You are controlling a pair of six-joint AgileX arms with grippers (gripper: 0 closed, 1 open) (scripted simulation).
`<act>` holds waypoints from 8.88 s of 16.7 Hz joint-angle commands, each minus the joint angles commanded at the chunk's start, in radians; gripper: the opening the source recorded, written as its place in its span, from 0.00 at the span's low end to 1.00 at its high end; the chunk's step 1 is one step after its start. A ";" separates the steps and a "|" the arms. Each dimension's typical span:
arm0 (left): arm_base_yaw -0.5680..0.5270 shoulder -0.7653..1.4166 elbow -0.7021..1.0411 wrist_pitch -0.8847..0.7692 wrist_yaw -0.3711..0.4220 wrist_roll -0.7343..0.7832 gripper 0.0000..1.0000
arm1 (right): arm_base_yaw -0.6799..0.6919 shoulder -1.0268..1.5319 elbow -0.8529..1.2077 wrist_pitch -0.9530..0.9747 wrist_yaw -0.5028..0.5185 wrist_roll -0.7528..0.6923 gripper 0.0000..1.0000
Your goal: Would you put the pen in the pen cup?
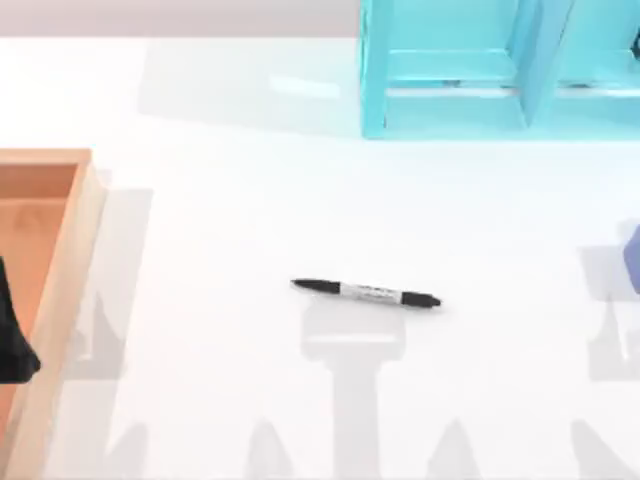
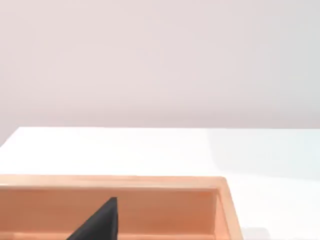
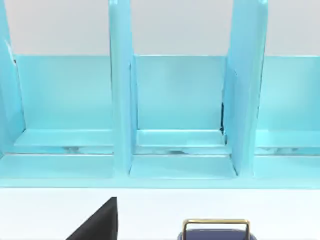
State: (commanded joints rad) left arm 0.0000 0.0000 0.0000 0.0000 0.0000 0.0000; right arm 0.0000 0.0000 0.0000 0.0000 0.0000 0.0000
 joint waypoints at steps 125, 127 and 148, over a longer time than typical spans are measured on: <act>0.000 0.000 0.000 0.000 0.000 0.000 1.00 | -0.371 2.001 1.082 0.580 -1.628 -0.045 0.00; 0.000 0.000 0.000 0.000 0.000 0.000 1.00 | -0.453 1.986 1.072 0.706 -1.727 -0.055 0.00; 0.000 0.000 0.000 0.000 0.000 0.000 1.00 | -0.534 1.965 1.072 0.832 -1.815 -0.078 0.00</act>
State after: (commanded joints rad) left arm 0.0000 0.0000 0.0000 0.0000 0.0000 0.0000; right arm -0.5344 1.9651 1.0723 0.8317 -1.8148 -0.0777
